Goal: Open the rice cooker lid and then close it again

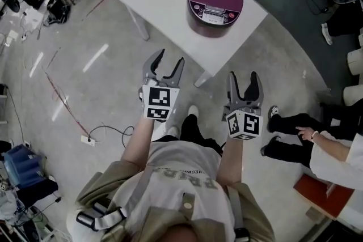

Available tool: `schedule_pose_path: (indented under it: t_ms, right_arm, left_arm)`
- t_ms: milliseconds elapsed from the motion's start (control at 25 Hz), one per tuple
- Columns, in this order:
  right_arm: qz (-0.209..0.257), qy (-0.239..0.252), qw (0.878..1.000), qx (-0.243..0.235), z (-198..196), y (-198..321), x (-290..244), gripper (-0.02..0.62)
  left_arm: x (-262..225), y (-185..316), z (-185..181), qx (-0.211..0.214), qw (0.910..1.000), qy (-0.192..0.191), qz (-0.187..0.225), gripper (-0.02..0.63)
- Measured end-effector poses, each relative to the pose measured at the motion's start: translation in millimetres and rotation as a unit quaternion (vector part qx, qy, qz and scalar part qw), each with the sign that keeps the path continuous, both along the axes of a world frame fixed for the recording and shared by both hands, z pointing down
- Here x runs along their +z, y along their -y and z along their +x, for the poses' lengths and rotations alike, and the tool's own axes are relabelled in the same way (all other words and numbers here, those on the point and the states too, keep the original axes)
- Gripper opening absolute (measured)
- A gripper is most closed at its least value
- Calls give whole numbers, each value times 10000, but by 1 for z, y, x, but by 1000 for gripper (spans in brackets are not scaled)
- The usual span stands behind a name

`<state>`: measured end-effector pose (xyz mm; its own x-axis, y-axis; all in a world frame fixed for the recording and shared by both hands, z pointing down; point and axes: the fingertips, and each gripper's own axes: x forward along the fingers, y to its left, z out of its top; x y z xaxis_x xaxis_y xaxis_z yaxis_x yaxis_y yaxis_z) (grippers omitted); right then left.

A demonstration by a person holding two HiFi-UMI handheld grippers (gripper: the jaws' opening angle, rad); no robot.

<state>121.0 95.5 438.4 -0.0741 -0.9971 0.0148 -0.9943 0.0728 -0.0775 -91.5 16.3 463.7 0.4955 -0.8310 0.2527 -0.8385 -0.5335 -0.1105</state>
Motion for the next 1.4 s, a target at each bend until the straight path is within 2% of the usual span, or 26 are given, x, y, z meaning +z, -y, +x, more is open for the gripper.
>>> schedule_pose_path:
  t_ms: [480,720,1000,1160,1400]
  right_arm:
    - [125,-25,9986,-522,45,101,-10,305]
    - [133,33,9962,-862,50,141,-12,305]
    - [69,45,9937,-1116,47,165,-10,305]
    - [-64,30,9927,-1201,40,171,2,305]
    - [-262,-199,9901,-1362,23,179,15,305]
  left_arm:
    - [-12,89,57,-267,9995,13,144,255]
    - [-16,117,70,-456,9988,19,192,255]
    - [-12,134,71,-514,9986,103,112,255]
    - [0,140,73,-409,9991,145,-4,255]
    - [24,147,84,174,9989,395,-201,255]
